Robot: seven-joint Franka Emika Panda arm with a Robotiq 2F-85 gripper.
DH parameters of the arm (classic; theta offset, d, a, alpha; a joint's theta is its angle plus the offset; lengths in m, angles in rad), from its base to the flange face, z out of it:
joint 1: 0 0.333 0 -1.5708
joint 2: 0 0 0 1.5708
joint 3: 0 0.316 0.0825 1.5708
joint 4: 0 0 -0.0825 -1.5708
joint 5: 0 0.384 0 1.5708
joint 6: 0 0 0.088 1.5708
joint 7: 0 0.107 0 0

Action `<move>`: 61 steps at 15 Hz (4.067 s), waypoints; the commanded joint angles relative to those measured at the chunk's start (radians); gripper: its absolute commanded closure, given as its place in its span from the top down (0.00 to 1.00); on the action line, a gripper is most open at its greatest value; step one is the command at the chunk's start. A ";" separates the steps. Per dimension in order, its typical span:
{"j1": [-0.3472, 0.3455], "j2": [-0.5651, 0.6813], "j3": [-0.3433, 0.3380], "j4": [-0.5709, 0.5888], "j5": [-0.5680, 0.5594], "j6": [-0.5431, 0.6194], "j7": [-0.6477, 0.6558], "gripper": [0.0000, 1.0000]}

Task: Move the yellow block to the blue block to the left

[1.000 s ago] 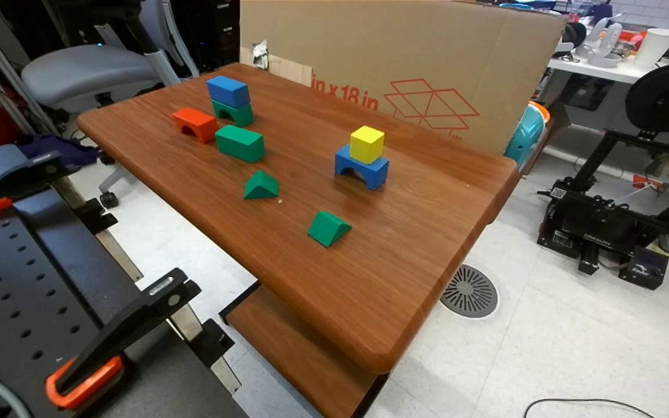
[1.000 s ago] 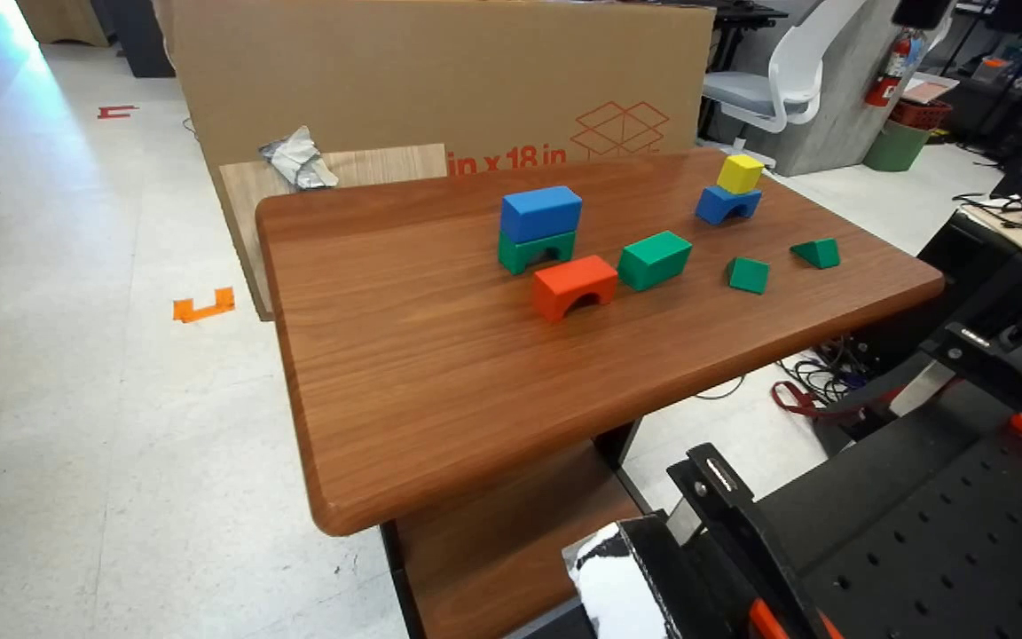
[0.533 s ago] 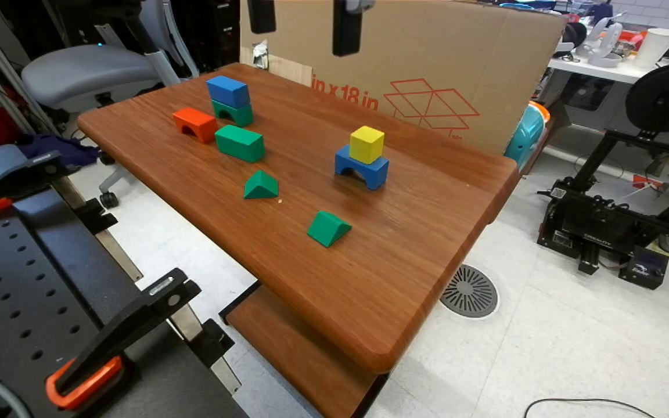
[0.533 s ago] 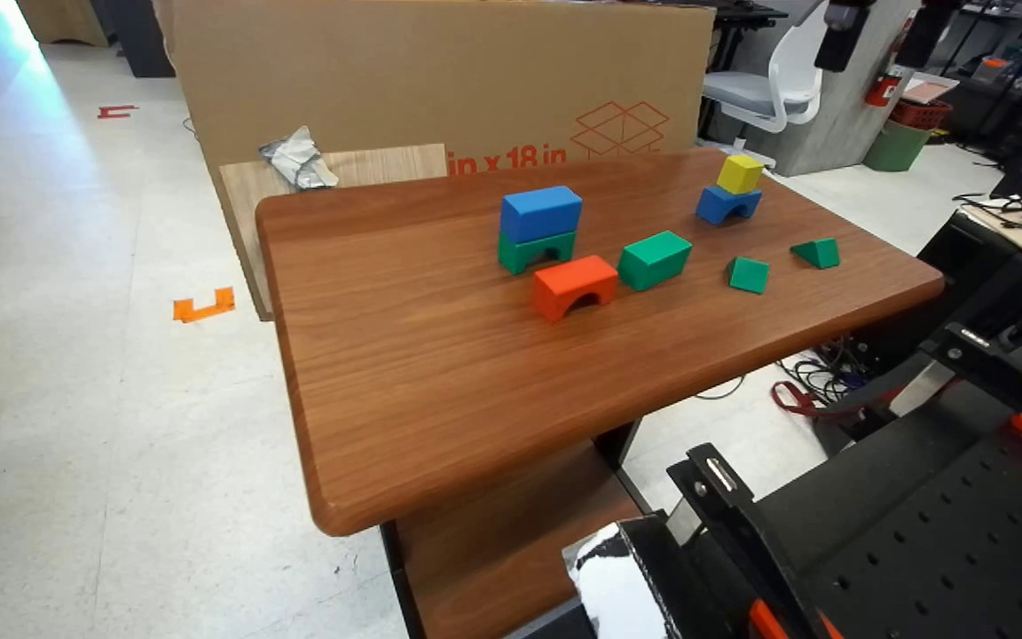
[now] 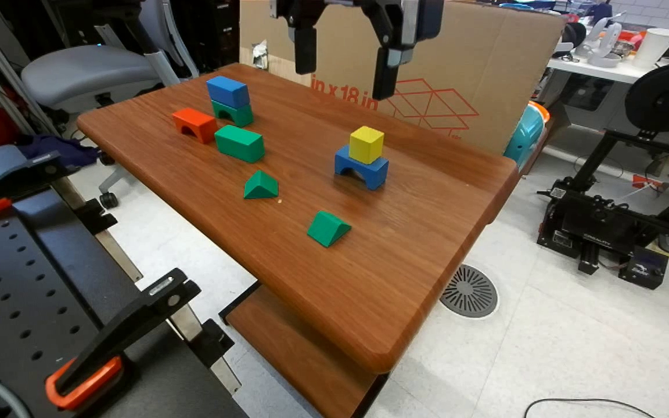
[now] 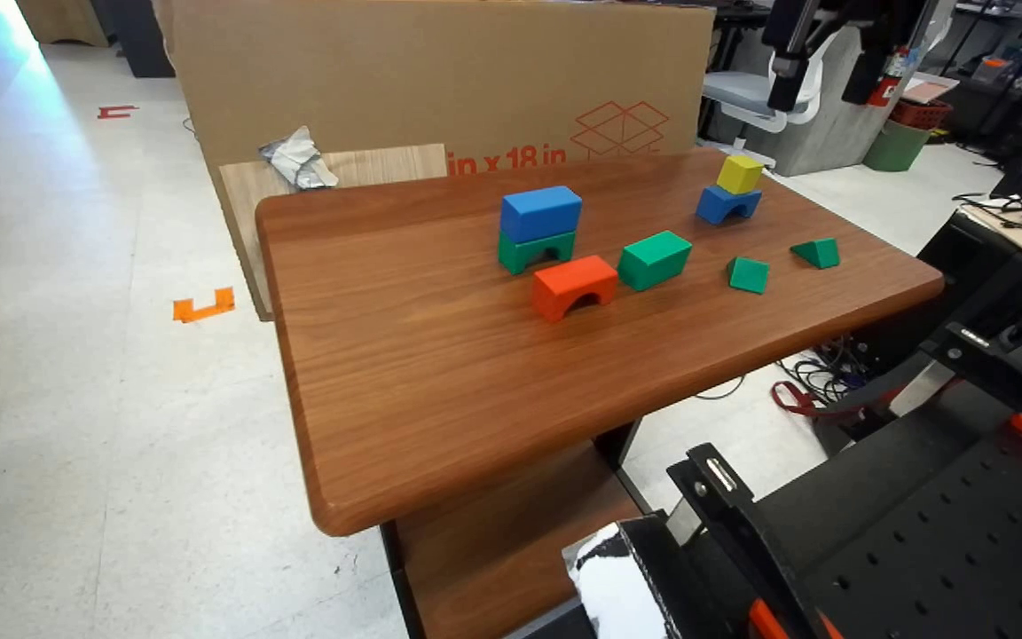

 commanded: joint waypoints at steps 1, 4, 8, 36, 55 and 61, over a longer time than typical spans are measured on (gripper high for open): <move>-0.006 0.053 0.013 0.057 -0.002 -0.011 -0.019 1.00; 0.000 0.087 0.015 0.081 -0.012 -0.013 -0.010 1.00; 0.011 0.130 0.012 0.107 -0.030 -0.004 0.003 1.00; 0.009 0.219 0.020 0.234 -0.014 -0.036 0.024 0.08; 0.223 -0.019 0.156 -0.019 0.022 0.030 0.310 0.08; 0.234 0.018 0.165 0.009 0.025 0.032 0.306 0.08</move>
